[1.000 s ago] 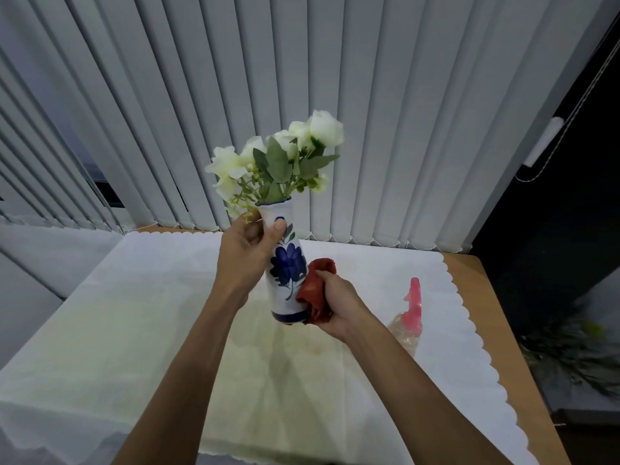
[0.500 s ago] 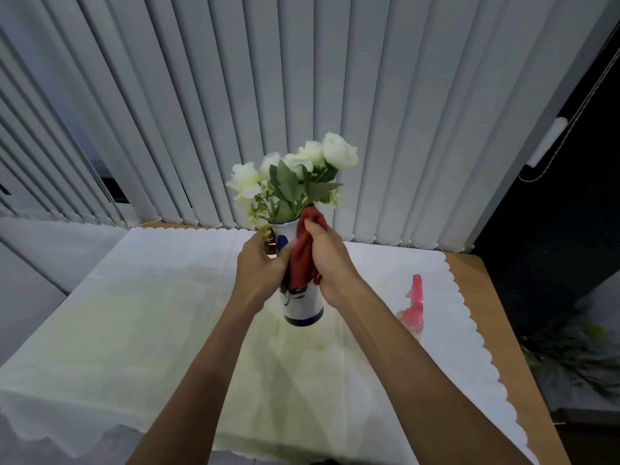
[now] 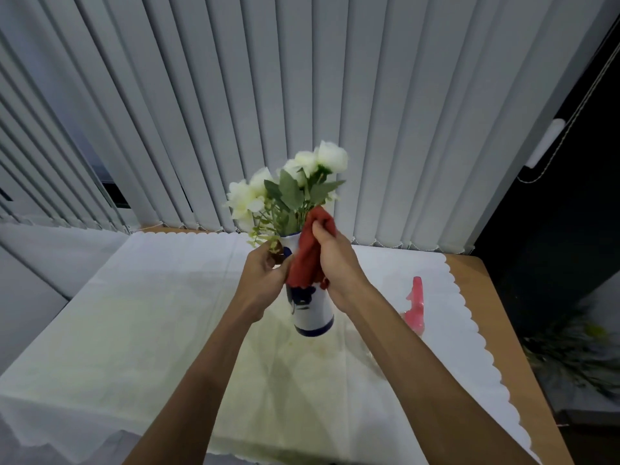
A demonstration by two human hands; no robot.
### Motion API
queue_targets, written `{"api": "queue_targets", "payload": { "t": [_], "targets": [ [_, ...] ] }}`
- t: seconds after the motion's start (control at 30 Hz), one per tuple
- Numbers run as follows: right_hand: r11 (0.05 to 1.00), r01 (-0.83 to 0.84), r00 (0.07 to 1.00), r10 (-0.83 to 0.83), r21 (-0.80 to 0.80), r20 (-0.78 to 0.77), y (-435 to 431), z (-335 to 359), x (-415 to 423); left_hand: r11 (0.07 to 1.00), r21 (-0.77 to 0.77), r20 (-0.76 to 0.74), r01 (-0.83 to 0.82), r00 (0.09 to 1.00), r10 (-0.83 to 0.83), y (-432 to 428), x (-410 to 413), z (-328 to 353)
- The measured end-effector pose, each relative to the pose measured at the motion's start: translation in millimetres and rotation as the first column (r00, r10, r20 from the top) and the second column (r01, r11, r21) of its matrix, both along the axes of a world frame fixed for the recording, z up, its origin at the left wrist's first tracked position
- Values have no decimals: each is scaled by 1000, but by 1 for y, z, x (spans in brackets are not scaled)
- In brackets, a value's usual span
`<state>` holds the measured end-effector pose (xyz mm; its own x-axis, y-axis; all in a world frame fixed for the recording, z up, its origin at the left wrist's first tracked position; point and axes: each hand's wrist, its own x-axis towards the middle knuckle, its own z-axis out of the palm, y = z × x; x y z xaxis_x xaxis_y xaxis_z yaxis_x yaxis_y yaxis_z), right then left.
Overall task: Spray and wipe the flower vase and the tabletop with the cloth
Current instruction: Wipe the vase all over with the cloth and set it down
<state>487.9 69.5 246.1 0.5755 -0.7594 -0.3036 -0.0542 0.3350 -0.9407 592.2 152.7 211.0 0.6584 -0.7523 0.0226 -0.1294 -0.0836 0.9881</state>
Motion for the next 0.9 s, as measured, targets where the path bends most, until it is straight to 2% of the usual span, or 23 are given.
{"api": "queue_targets", "payload": {
  "t": [0.07,0.17,0.3,0.4,0.47,0.53,0.6,0.67,0.8,0.9],
  "targets": [
    [999,20,1000,-20,-29,5,2,-4,-1,1000,-13,28,-4,1000,5,-2,0,3],
    [1000,1,995,-2,-10,-98,8,-25,-10,1000,-30,30,-8,999,9,0,5,12],
    [939,10,980,60,345,-191,6,-49,-22,999,-52,-61,-13,998,10,5,8,17],
    [895,55,995,-12,443,-100,1,-55,-22,995,-89,-123,-44,992,33,4,1,16],
    [901,104,994,-89,420,-56,1,-54,-19,988,-122,-130,-99,988,83,0,-7,17],
    [909,132,991,-136,395,-18,3,-52,-16,981,-65,63,-182,981,186,-3,-15,17],
    [920,140,988,-155,367,12,7,-51,-14,975,21,290,-222,934,207,-3,-21,16],
    [939,161,985,-173,304,12,13,-51,-15,969,67,366,-239,909,198,-4,-18,10],
    [983,122,992,-123,135,-3,18,-43,-16,974,81,257,-213,948,186,-1,-13,14],
    [999,44,999,-45,28,21,17,-17,-14,995,43,143,-90,986,83,2,-6,17]
  ]
}}
